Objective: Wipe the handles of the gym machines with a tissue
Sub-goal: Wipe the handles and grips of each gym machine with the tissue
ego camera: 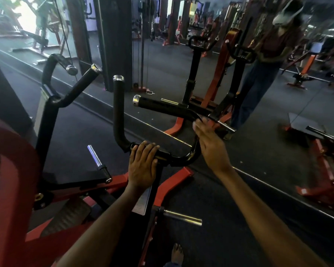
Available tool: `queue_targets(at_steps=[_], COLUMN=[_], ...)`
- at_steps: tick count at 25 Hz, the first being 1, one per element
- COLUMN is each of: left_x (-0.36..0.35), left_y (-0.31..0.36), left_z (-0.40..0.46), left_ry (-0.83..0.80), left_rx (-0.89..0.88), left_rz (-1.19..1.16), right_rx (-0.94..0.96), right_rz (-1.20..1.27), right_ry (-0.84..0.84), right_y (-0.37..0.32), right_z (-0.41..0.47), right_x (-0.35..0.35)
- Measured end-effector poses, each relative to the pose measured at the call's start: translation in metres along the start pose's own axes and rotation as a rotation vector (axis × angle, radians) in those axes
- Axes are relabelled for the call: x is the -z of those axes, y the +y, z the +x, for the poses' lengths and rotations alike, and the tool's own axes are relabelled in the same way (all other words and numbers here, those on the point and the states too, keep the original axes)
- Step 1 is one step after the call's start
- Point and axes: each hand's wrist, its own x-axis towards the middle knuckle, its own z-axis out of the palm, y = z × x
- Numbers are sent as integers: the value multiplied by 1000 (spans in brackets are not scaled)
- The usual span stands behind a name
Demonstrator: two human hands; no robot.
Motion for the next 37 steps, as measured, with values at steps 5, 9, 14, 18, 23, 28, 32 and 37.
queue_targets(at_steps=[5, 9, 14, 18, 23, 28, 32, 37], left_x=[1, 1, 2, 3, 1, 2, 0, 2], left_y=[6, 4, 7, 6, 6, 3, 4, 3], left_z=[-7, -5, -7, -7, -4, -7, 0, -9], left_ry=[-23, -35, -42, -10, -4, -9, -35, -45], left_rx=[23, 27, 27, 17, 7, 12, 23, 30], left_rz=[-6, 4, 1, -11, -7, -20, -9, -25], right_rx=[440, 412, 381, 59, -613, -1086, -1199, -1187], right_rz=[-570, -284, -257, 199, 545, 1038, 1249, 1480], right_ry=[-202, -141, -202, -45, -21, -173, -312, -478], right_y=[18, 32, 7, 4, 5, -4, 11, 22], right_z=[24, 2, 24, -8, 75, 10, 42, 66], right_x=[6, 10, 10, 25, 29, 17, 22, 20])
